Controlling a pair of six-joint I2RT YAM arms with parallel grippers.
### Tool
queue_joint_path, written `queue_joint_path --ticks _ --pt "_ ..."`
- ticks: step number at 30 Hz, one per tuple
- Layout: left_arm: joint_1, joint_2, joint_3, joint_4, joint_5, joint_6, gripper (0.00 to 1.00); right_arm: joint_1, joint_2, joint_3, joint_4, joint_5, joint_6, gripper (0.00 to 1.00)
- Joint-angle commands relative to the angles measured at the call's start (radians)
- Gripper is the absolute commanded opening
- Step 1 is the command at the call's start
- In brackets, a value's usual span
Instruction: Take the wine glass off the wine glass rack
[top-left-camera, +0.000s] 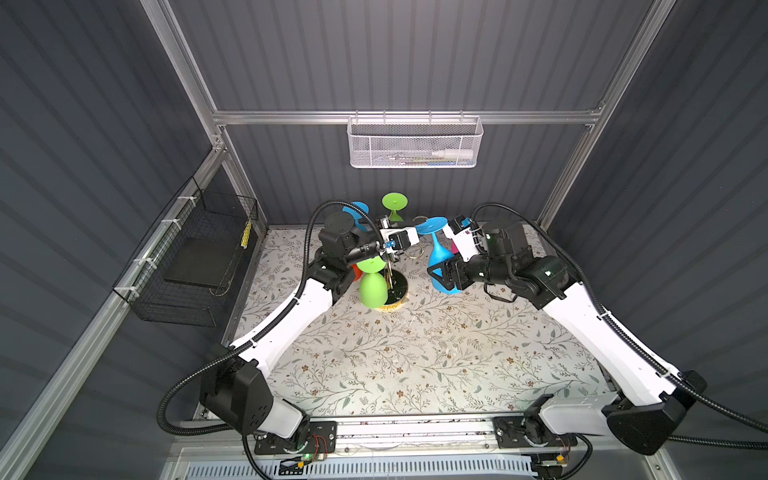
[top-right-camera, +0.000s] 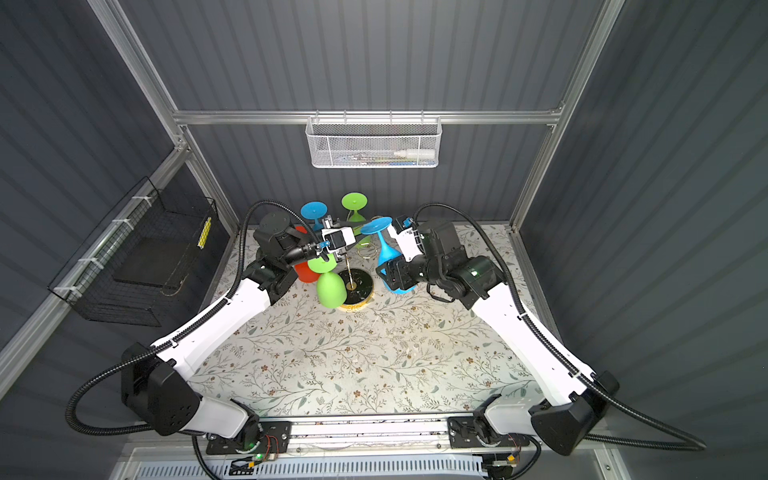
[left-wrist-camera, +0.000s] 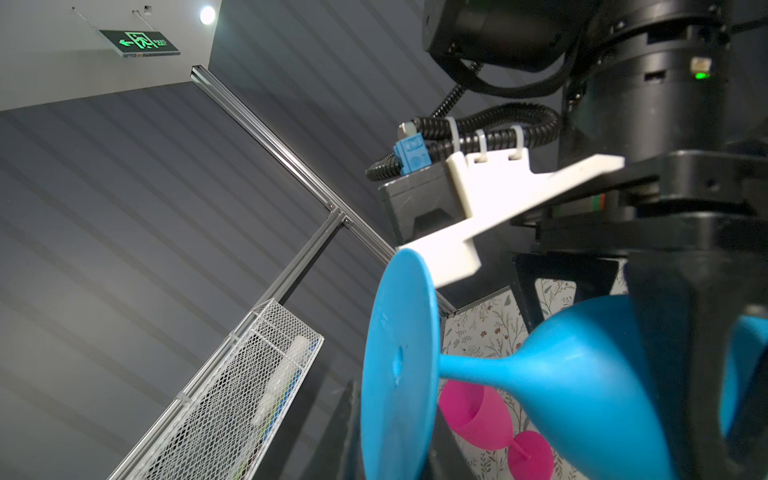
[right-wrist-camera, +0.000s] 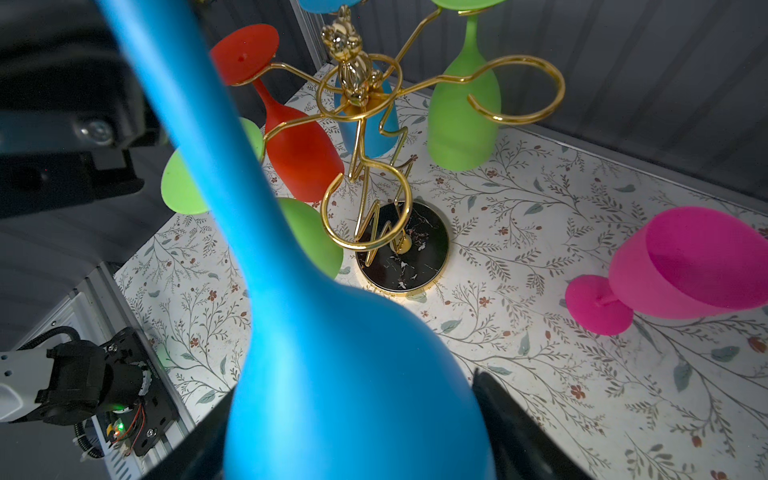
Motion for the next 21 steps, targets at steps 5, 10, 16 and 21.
queue_joint_path --ticks 5,10,16,21 --pt "-0.008 0.000 0.011 -0.001 -0.008 0.021 0.09 0.015 0.015 0.025 -0.021 -0.019 -0.008 0.46" --pt "-0.008 -0.002 0.006 0.000 -0.024 0.023 0.00 0.013 0.011 0.025 -0.009 -0.016 -0.002 0.59" --pt "-0.008 -0.025 -0.027 0.011 -0.084 -0.012 0.00 0.013 -0.015 0.003 0.034 -0.011 0.016 0.75" --pt "-0.008 -0.056 -0.065 0.014 -0.170 -0.085 0.00 -0.003 -0.053 -0.028 0.089 -0.035 0.043 0.85"
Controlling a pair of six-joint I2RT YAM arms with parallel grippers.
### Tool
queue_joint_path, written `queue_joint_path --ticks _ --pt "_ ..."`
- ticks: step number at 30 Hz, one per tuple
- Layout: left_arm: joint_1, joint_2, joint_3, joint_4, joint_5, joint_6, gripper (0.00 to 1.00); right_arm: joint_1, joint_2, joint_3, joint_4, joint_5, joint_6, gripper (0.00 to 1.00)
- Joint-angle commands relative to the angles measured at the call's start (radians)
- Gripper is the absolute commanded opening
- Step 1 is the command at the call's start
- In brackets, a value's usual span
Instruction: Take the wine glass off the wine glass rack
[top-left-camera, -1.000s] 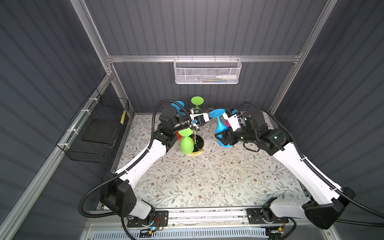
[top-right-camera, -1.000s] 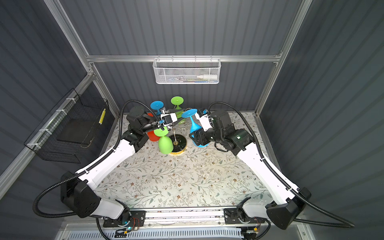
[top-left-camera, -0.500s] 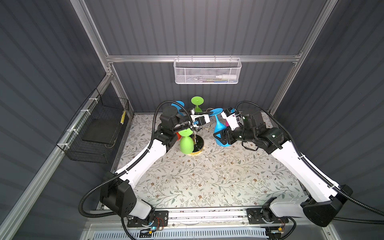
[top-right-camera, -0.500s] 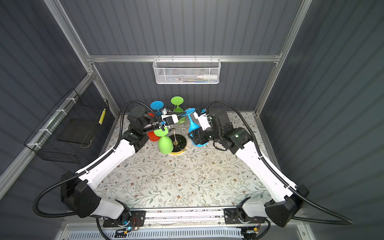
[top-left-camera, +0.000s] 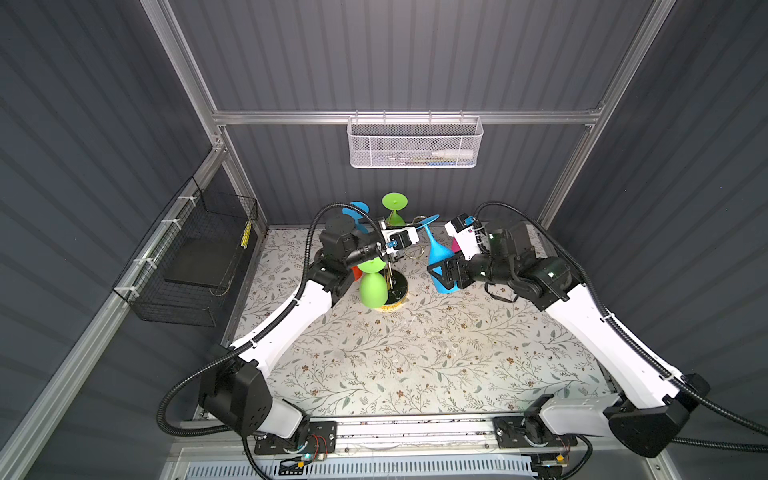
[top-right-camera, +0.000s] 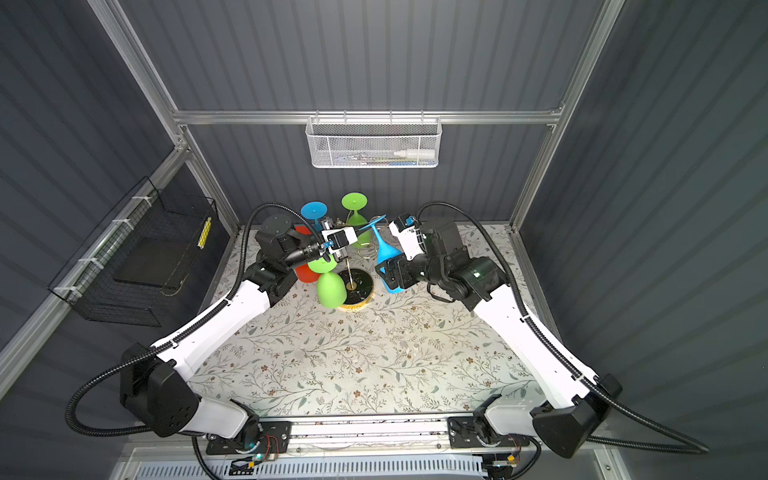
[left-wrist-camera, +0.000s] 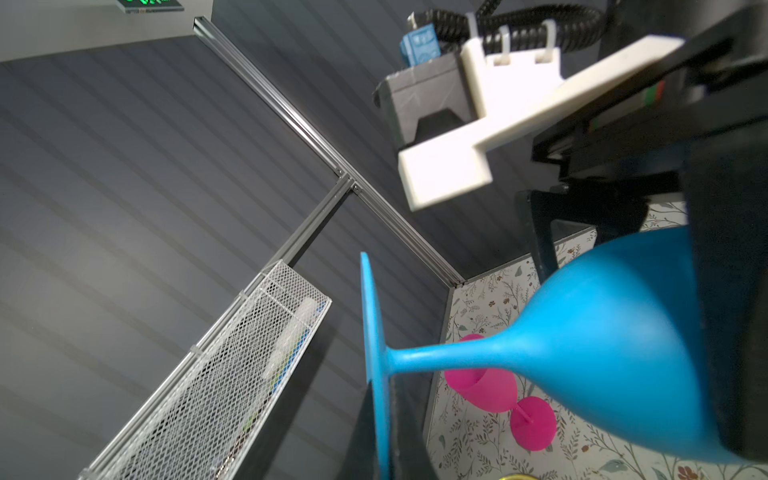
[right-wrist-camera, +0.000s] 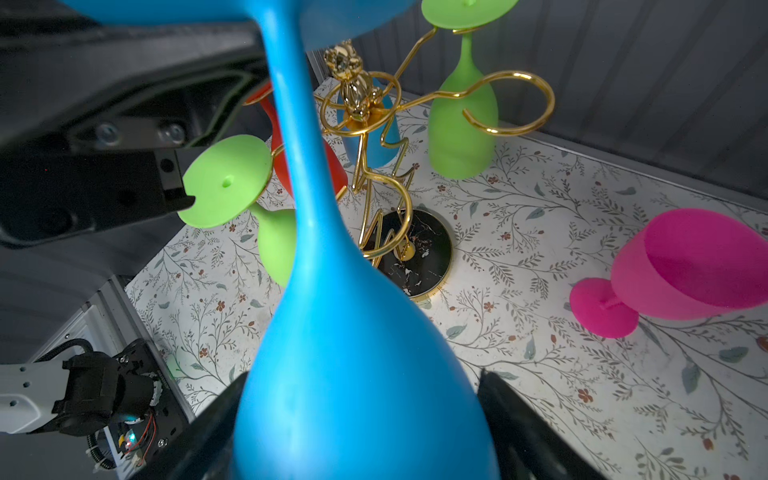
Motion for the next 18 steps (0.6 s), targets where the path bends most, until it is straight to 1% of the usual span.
queue_joint_path --ticks 1,5,8,11,12,16,18 --pt "-0.012 -0.046 -0.029 0.038 -0.087 -0.101 0.00 -0.009 -0.035 -0.020 0.071 -0.038 0.023 0.86" --pt "-0.012 -0.065 -0.044 0.014 -0.162 -0.187 0.00 -0.056 -0.080 -0.057 0.136 -0.102 0.073 0.90" --pt "-0.012 -0.077 -0.046 -0.006 -0.219 -0.276 0.00 -0.114 -0.124 -0.101 0.212 -0.204 0.132 0.92" --pt "-0.012 -0.088 -0.045 -0.019 -0.291 -0.398 0.00 -0.176 -0.169 -0.161 0.314 -0.273 0.197 0.93" --pt "-0.012 -0.090 -0.043 -0.024 -0.309 -0.446 0.00 -0.201 -0.207 -0.184 0.346 -0.291 0.224 0.93" --pt "-0.012 -0.095 -0.038 -0.049 -0.336 -0.595 0.00 -0.308 -0.283 -0.278 0.465 -0.357 0.328 0.93" --pt "-0.012 -0.099 -0.041 -0.048 -0.333 -0.647 0.00 -0.353 -0.312 -0.319 0.510 -0.384 0.376 0.93"
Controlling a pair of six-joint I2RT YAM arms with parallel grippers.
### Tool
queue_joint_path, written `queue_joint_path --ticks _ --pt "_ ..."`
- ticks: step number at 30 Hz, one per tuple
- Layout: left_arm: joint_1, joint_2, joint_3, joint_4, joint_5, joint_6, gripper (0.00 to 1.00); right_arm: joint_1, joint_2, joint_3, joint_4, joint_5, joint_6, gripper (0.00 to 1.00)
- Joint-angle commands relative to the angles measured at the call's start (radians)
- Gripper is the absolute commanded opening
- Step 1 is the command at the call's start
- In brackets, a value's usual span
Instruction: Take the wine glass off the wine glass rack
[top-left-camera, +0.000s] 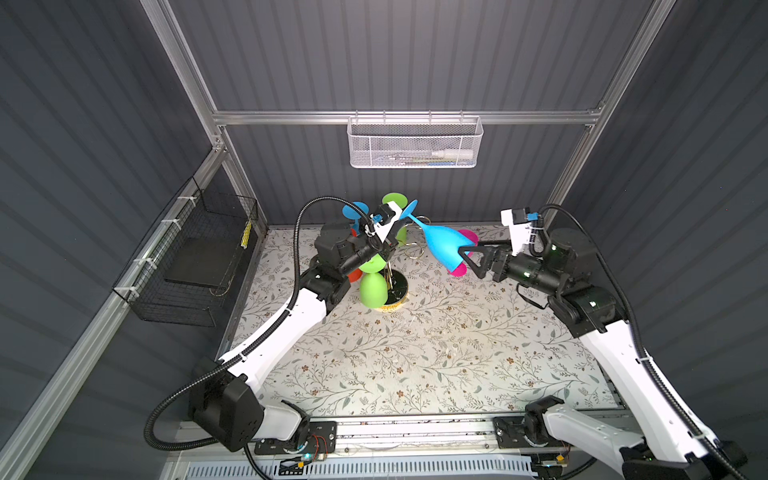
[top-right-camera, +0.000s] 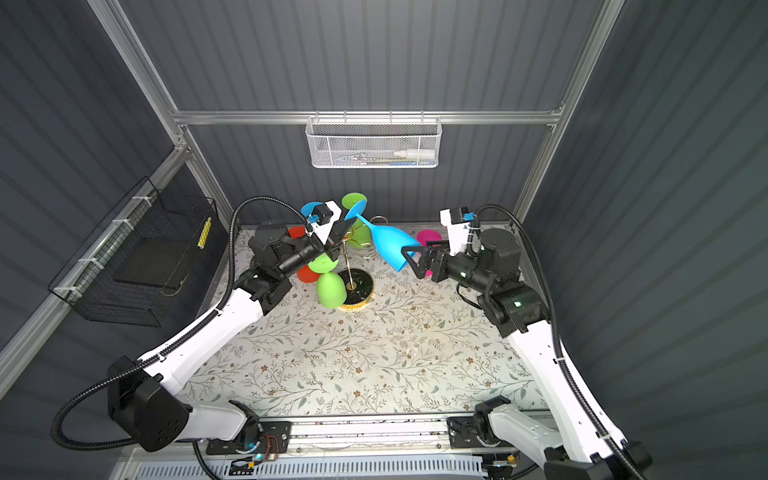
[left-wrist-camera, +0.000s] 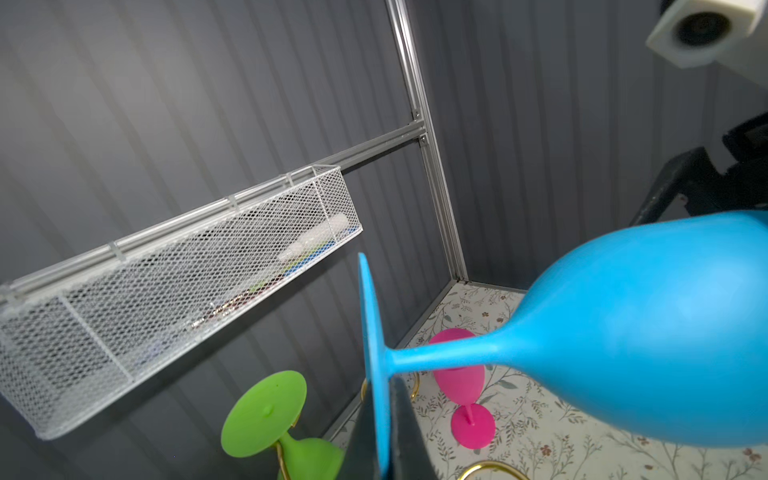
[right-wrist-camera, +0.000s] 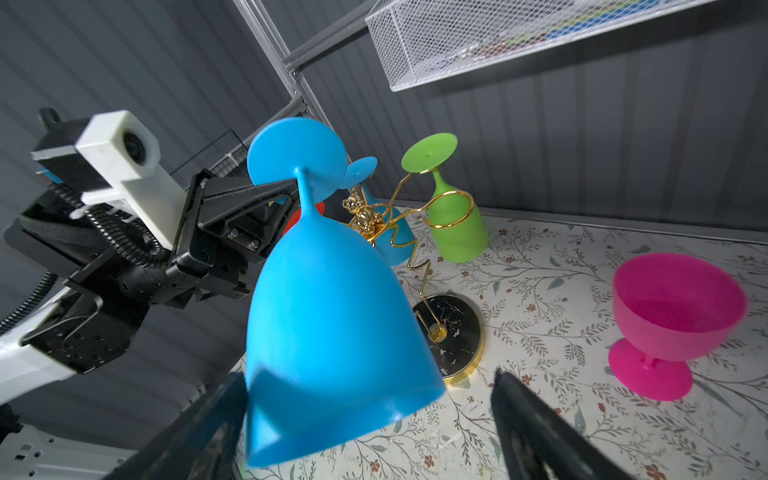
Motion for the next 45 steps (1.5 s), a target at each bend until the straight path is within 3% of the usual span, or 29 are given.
queue_joint_path --ticks 1,11,22,35,45 --pt "-0.005 -0.031 -0.009 -0.004 -0.028 -0.177 0.00 -0.060 -0.040 -0.058 0.141 -0.093 0.125 0.92" --pt "-0.005 -0.040 -0.033 -0.001 -0.026 -0.217 0.00 -0.079 -0.051 -0.104 0.166 -0.061 0.193 0.79" --pt "-0.005 -0.045 -0.035 0.004 -0.019 -0.231 0.00 0.032 0.039 -0.066 0.190 0.010 0.182 0.63" --pt "-0.004 -0.038 -0.029 0.000 -0.006 -0.243 0.00 0.055 0.083 -0.060 0.262 0.017 0.201 0.24" --pt "-0.004 -0.033 -0.027 0.000 -0.013 -0.243 0.00 0.059 0.096 -0.068 0.313 -0.014 0.241 0.04"
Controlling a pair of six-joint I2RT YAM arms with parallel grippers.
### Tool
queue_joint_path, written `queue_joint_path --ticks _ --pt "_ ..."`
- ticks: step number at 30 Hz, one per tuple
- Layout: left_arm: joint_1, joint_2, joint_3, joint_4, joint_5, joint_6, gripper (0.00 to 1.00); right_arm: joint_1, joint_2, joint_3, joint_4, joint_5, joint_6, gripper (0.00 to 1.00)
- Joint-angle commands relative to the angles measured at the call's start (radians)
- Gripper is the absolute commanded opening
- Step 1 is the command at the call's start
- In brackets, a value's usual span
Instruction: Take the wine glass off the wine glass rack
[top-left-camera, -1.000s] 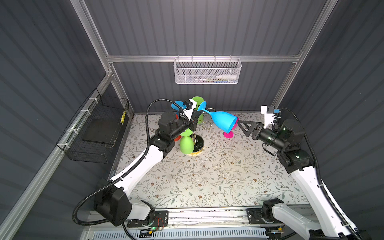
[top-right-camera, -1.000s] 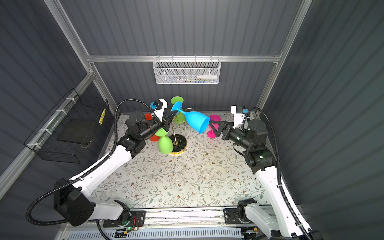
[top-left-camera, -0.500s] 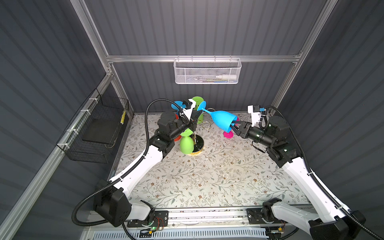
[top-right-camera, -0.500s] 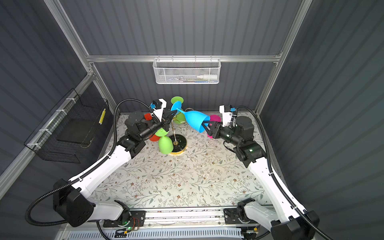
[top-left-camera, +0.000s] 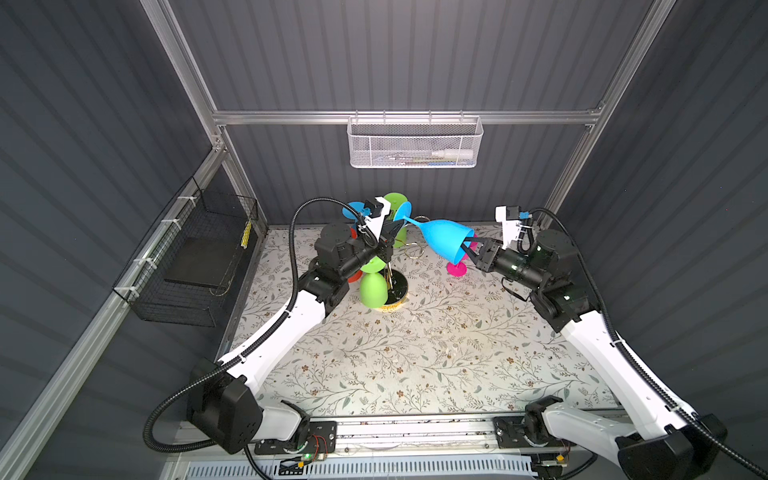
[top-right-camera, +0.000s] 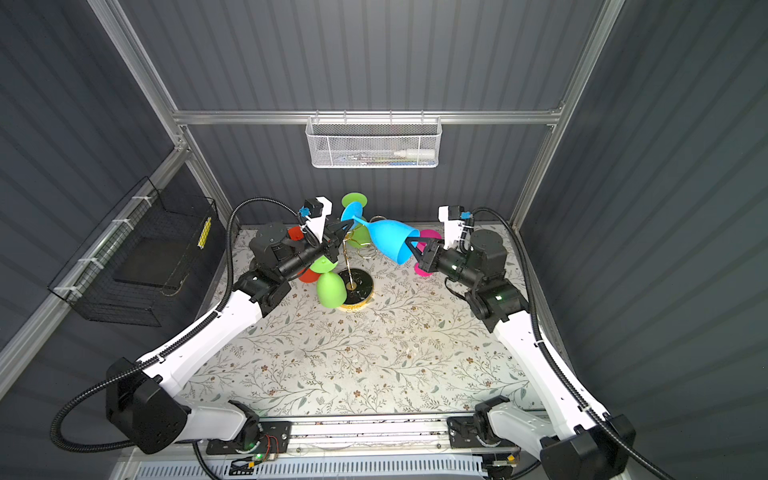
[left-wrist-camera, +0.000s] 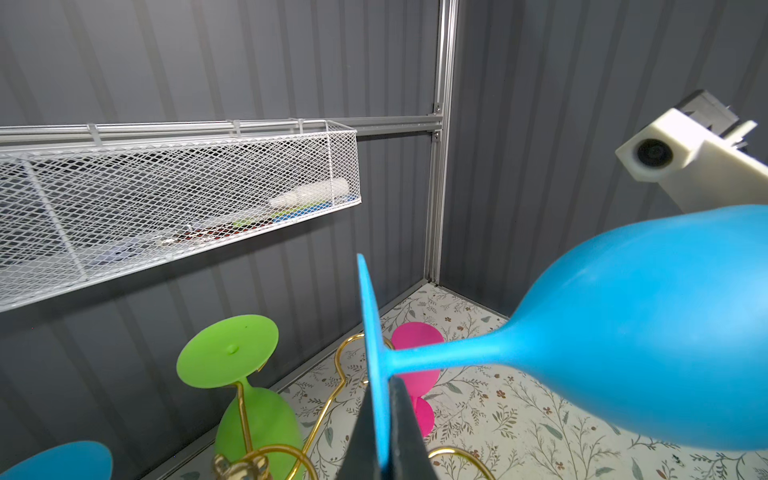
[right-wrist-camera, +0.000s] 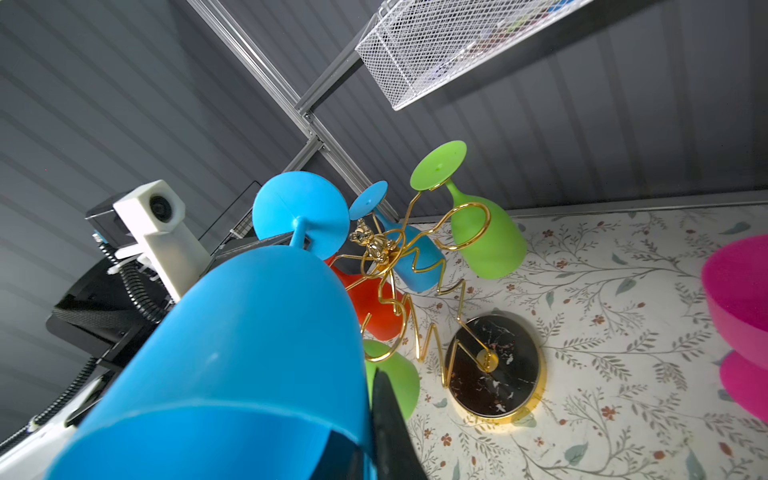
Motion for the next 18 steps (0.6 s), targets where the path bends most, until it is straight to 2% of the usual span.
queue_joint_path --ticks 1,3,4,5,7,11,15,18 --pt "-0.005 -0.022 0.006 0.014 0.008 -0.008 0.00 0.006 0.001 0.015 0.051 -0.018 0.026 0.01" --pt "-0.005 -0.024 0.001 0.014 0.003 -0.007 0.00 0.006 0.002 0.014 0.057 -0.019 0.031 0.00" --pt "-0.005 -0.025 0.000 0.014 -0.002 -0.008 0.04 0.006 0.002 0.014 0.060 -0.021 0.034 0.00" --pt "-0.005 -0.027 0.000 0.013 -0.005 -0.008 0.09 0.006 0.002 0.014 0.060 -0.019 0.033 0.00" --pt "-0.005 -0.030 -0.005 0.013 -0.014 -0.009 0.28 0.006 0.000 0.016 0.055 -0.007 0.028 0.00" --pt "-0.003 -0.042 -0.003 -0.020 -0.063 -0.011 0.54 0.003 -0.012 0.050 -0.008 0.034 -0.026 0.00" --pt "0.002 -0.064 -0.021 -0.036 -0.158 -0.012 0.72 -0.029 -0.025 0.086 -0.067 0.062 -0.064 0.00" --pt "0.007 -0.088 -0.040 -0.038 -0.199 -0.011 0.78 -0.077 -0.040 0.106 -0.124 0.085 -0.093 0.00"
